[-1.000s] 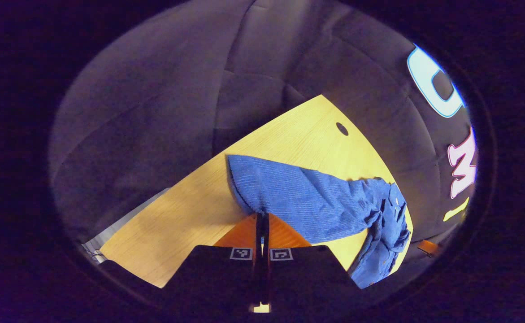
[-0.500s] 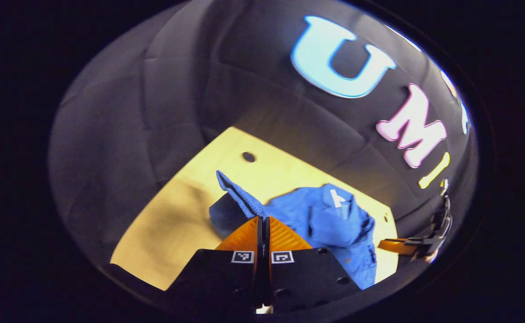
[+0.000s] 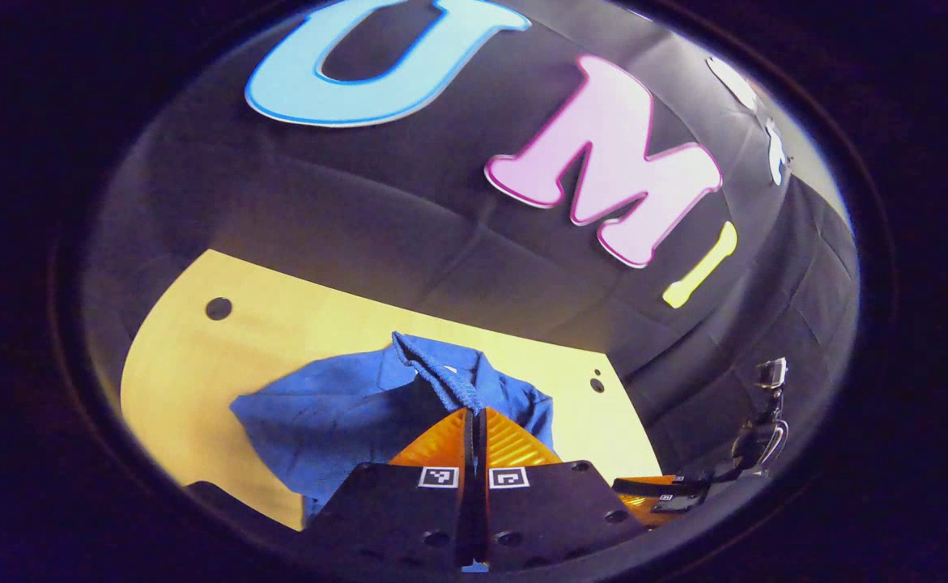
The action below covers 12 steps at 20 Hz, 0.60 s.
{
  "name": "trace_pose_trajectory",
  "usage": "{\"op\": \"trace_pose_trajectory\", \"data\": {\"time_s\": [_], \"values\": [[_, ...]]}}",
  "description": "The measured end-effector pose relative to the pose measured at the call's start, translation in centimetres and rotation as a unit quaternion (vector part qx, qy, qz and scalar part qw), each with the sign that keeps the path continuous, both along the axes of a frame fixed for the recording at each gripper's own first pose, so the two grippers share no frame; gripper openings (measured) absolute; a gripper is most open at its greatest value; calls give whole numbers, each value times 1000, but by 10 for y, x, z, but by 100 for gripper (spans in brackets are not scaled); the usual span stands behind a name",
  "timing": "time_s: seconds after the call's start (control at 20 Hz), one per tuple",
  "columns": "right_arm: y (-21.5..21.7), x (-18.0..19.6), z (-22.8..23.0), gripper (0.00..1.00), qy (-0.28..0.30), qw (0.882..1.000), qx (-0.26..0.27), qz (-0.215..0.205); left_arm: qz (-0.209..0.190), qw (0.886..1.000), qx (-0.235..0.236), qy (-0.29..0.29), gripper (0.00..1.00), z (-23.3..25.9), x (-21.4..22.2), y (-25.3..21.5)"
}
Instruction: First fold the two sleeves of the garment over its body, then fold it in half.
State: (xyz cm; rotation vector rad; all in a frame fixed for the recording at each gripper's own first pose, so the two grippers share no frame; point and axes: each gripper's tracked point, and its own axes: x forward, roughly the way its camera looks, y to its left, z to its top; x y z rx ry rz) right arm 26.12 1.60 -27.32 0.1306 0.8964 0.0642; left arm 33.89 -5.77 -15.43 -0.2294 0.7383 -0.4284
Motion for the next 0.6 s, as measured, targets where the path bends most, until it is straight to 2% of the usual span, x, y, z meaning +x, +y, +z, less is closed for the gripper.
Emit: {"op": "trace_pose_trajectory", "data": {"time_s": [0.15,0.3,0.6], "values": [[-44,-11,-11,52,14,1000,-5,-23,-70,994,10,81,0,-40,-9,-52],[-82,-20,-22,52,26,999,-10,-41,-111,989,53,85,0,-58,-12,-65],[-123,-32,-45,52,47,997,-7,-63,-127,976,106,141,0,-87,-22,-69]]}}
